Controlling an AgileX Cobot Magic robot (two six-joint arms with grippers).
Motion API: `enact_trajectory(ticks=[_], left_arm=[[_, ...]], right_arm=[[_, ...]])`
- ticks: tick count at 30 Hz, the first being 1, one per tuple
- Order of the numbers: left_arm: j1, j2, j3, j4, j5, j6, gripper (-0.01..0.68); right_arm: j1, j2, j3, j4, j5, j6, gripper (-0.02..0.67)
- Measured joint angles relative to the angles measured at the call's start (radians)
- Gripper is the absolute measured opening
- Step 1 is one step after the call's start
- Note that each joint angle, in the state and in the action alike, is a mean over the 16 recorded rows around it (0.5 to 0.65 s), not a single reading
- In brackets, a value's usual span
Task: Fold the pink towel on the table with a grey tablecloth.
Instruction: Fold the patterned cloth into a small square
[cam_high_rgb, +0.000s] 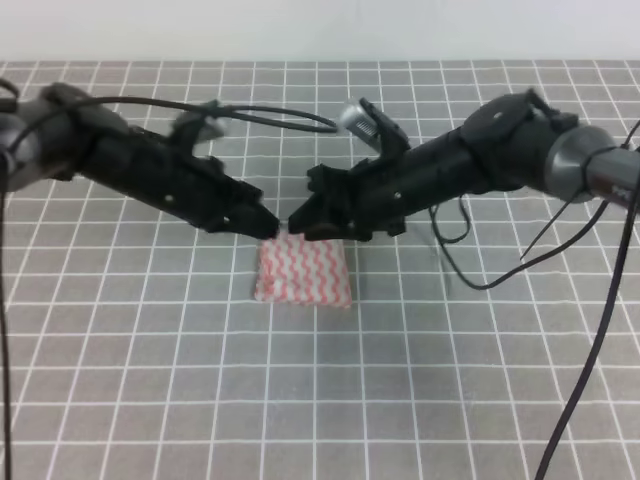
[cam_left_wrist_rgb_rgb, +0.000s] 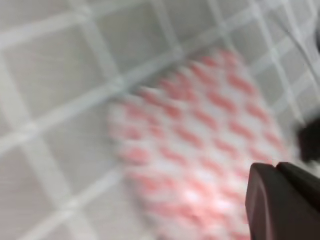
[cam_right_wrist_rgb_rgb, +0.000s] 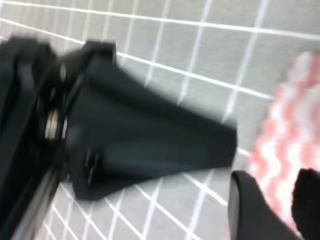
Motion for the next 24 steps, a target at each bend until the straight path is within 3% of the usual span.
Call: enact_trajectory(ticks=[11,24], left_arm=[[-0.101,0.009,0.0,0.16,0.042,-0.106,-0.004],[-0.113,0.018,-0.001,0.282,-0.057,-0.181,-0.004]], right_arm=[[-0.016,-0.005,-0.015,-0.203,0.086,0.083,-0.002],[-0.015,0.015,-0.016,-0.279,0.122,0.115,-0.015]])
